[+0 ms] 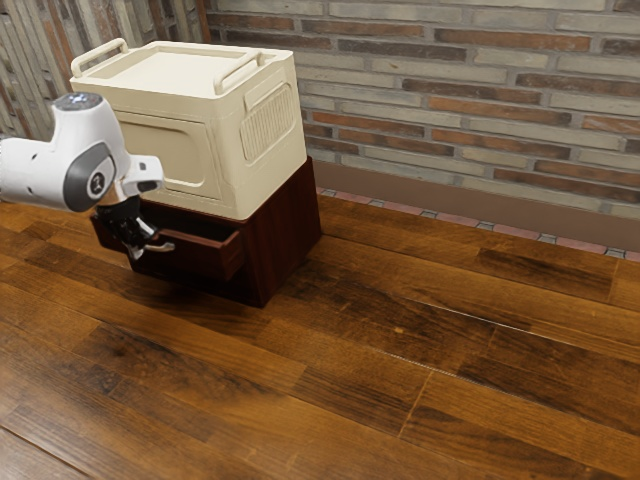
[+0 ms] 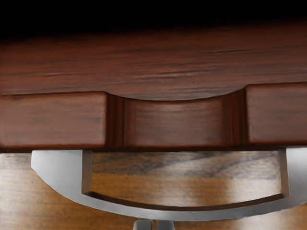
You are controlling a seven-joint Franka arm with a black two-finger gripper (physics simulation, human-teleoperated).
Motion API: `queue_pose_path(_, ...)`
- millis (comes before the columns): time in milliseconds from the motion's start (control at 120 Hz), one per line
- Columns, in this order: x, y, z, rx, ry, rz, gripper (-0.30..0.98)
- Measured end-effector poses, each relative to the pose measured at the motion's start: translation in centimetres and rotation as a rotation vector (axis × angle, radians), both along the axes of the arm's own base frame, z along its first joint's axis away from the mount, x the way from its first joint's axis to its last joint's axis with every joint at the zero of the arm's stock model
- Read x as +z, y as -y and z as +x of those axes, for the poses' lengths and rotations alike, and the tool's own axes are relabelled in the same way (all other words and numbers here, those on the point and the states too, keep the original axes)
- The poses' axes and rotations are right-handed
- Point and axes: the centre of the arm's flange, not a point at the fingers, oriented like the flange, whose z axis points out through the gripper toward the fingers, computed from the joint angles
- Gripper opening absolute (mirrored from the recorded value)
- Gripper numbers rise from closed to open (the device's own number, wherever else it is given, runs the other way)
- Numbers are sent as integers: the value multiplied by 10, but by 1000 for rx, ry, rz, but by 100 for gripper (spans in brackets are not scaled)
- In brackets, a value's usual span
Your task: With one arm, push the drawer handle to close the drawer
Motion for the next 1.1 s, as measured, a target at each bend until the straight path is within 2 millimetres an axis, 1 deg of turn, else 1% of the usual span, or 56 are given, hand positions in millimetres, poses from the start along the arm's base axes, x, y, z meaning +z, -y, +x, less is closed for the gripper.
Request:
queue_pose_path(142, -2, -2, 7, 14, 1, 1, -10)
queue_pose_path(367, -5, 11, 25, 5, 8, -6, -10)
queue_pose_path(450, -4, 8, 28, 11, 14, -11, -10)
queue_pose_path(600, -11, 8, 36, 7, 11, -22, -10)
queue_pose_path(892, -7, 9, 49, 1, 23, -14, -10)
queue_pose_path(1100, -5, 2, 52, -74, 14, 7, -10)
